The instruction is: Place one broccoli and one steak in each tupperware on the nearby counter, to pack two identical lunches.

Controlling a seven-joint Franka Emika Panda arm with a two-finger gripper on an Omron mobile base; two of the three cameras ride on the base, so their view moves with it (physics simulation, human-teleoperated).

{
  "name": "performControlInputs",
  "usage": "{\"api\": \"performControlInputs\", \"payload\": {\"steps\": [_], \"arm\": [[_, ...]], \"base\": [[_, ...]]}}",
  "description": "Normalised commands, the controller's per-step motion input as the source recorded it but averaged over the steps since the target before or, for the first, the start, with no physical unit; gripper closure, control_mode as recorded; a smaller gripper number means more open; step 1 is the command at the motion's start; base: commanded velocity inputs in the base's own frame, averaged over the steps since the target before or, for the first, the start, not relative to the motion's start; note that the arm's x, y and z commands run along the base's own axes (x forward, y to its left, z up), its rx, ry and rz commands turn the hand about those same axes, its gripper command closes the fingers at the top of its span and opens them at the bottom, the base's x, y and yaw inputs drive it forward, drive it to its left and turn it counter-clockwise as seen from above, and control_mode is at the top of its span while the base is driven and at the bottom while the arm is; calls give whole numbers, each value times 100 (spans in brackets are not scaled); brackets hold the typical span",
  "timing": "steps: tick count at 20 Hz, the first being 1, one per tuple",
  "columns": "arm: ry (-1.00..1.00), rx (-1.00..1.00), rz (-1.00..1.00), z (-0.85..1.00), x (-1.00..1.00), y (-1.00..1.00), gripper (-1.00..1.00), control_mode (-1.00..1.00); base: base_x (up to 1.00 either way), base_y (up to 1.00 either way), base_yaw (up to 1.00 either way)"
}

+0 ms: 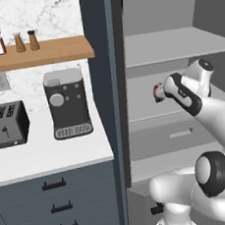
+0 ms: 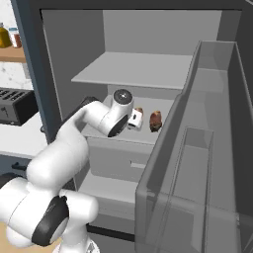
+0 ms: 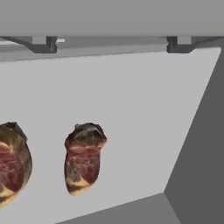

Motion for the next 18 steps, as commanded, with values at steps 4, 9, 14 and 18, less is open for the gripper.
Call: {"api": "performControlInputs", "payload": {"steps": [4,9,14,18], "arm": [[0,0,0,0,42,0,-100,-100],[0,0,0,0,29,-4,-100,-100],[0,0,0,-1,25,-11,-100,-100],[0,0,0,-9,21,-13,-100,-100]], "base": [[0,0,0],[0,0,0],[0,0,0],[0,0,0]]}}
